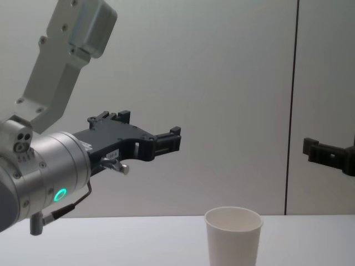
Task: Place the pen into the pen holder.
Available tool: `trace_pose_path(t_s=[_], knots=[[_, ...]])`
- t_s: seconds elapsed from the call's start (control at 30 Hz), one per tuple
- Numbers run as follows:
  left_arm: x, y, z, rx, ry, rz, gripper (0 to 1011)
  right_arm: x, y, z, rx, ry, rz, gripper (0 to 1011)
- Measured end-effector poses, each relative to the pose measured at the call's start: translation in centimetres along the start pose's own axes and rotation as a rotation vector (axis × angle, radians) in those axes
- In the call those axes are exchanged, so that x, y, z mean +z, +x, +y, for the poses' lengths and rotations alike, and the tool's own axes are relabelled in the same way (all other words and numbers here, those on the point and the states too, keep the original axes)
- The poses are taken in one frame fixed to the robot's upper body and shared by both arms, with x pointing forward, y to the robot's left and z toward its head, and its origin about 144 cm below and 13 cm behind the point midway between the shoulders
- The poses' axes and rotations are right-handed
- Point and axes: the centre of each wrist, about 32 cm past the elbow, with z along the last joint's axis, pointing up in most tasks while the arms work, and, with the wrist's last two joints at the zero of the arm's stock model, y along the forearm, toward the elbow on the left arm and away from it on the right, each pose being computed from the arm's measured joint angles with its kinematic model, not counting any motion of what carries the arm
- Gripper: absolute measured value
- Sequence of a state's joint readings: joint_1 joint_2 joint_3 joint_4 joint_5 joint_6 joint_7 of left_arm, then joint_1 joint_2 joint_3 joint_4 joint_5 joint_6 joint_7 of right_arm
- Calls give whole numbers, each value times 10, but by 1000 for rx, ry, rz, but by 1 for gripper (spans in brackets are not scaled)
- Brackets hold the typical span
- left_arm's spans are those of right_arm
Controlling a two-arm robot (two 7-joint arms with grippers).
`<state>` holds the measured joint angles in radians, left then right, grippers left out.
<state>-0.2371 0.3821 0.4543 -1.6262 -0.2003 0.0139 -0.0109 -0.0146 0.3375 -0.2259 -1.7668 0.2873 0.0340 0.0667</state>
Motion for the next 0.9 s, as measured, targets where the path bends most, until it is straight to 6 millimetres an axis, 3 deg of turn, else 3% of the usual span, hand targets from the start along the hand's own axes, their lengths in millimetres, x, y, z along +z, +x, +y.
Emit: trace_pose_path(t_s=[0.9], knots=[[0, 0, 0, 0, 0, 0, 1000, 2, -8, 1, -9, -19, -1, 1002]])
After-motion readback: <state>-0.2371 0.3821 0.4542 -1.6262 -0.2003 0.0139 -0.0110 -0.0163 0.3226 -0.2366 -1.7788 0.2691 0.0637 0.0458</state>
